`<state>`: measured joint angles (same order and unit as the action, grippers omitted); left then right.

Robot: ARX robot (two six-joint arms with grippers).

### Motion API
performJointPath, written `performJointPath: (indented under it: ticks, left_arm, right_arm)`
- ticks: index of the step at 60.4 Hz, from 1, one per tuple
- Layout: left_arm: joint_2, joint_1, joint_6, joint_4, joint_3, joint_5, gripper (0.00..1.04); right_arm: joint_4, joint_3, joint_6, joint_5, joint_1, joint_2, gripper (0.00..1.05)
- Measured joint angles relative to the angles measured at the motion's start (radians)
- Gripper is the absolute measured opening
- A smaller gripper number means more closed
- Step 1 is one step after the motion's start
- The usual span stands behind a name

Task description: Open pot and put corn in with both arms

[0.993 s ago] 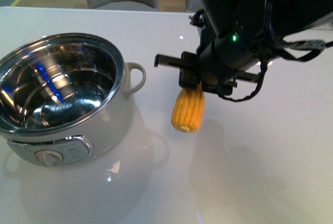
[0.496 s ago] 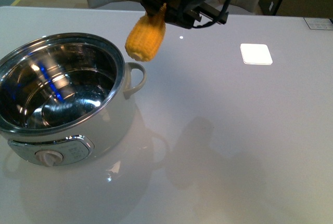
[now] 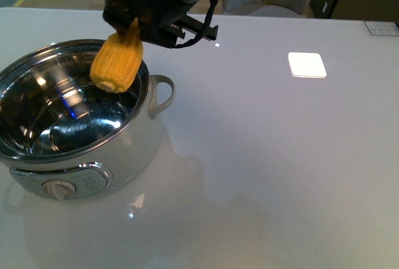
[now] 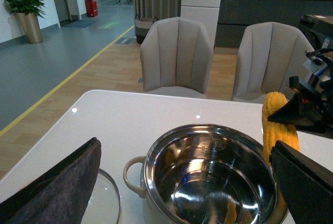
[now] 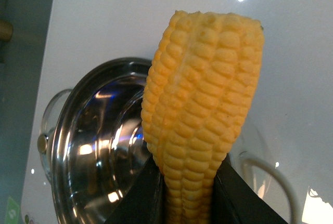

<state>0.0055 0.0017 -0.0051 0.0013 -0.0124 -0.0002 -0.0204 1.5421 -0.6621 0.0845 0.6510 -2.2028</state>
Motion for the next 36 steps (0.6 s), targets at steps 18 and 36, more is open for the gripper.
performJointPath:
  ticks: [18, 36]
  left_arm:
    - [0.000, 0.000, 0.000, 0.000, 0.000, 0.000, 0.98]
    - [0.000, 0.000, 0.000, 0.000, 0.000, 0.000, 0.98]
  right_arm:
    - [-0.035, 0.058, 0.000, 0.016, 0.044, -0.041, 0.14]
    - [-0.075, 0.097, 0.001, 0.033, 0.075, -0.079, 0.24]
